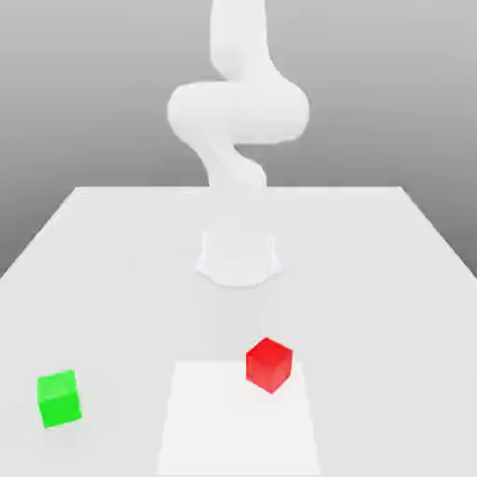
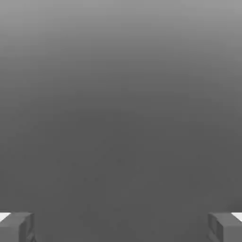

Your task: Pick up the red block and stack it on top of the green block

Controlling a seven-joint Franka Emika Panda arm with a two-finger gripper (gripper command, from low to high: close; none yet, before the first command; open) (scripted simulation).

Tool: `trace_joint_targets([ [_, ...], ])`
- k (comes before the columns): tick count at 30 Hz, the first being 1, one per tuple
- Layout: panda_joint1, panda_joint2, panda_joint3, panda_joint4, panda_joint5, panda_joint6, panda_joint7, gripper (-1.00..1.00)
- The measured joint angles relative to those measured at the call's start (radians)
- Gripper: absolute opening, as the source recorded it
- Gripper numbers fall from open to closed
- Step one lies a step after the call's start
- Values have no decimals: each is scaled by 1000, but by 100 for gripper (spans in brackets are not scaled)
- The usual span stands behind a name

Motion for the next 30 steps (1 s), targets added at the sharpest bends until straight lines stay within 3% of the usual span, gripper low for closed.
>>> trace_joint_targets([
  [17,207,597,-107,-519,-26,449,-619,0],
  [24,184,904,-41,-518,92,699,-752,0],
  [25,173,923,-29,-515,96,716,-756,-100],
  [30,172,923,-29,-515,94,714,-755,-100],
])
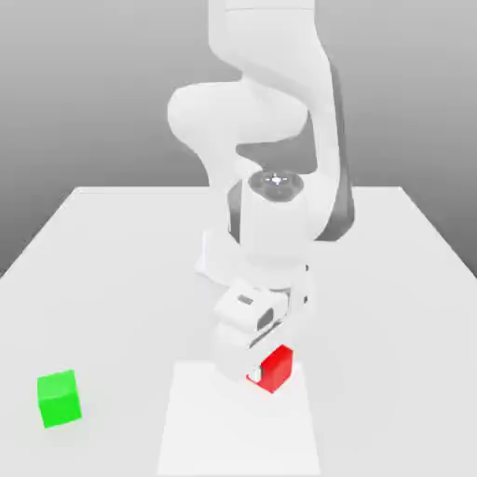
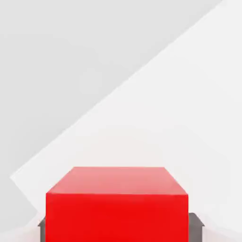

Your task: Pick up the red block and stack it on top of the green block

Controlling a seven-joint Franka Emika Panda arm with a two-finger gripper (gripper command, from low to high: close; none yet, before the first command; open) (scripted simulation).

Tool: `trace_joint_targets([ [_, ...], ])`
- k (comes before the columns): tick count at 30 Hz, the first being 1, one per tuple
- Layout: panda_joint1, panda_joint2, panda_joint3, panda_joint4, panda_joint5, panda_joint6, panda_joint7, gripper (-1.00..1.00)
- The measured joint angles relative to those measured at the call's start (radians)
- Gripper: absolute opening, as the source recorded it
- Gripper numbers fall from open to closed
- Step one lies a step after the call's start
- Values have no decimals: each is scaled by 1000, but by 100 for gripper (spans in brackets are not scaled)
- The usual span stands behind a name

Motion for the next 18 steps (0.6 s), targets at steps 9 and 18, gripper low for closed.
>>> trace_joint_targets([
  [9,4,-235,-31,-34,-95,-200,67,-100],
  [18,-324,-169,-196,210,-48,-383,387,-100],
])
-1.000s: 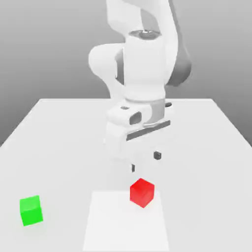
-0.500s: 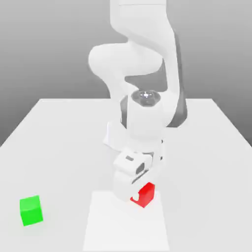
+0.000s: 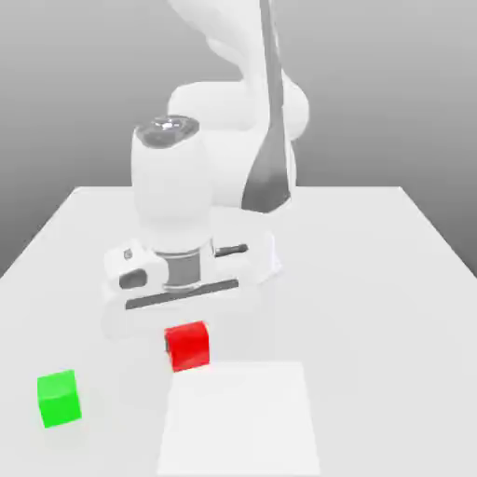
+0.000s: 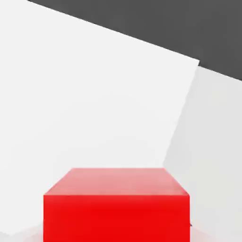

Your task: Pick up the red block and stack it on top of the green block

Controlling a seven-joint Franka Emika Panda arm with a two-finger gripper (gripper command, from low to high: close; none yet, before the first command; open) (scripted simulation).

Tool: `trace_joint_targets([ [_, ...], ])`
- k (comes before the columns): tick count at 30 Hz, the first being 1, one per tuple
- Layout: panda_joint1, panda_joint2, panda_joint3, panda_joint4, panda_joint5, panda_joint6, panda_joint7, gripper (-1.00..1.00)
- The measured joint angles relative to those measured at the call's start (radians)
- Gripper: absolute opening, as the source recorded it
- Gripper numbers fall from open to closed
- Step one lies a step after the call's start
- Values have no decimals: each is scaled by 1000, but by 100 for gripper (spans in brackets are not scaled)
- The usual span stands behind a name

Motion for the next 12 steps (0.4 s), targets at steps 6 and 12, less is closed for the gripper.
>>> trace_joint_targets([
  [6,-140,144,-58,141,73,0,138,-100],
  [12,-169,238,-20,151,137,80,98,100],
])
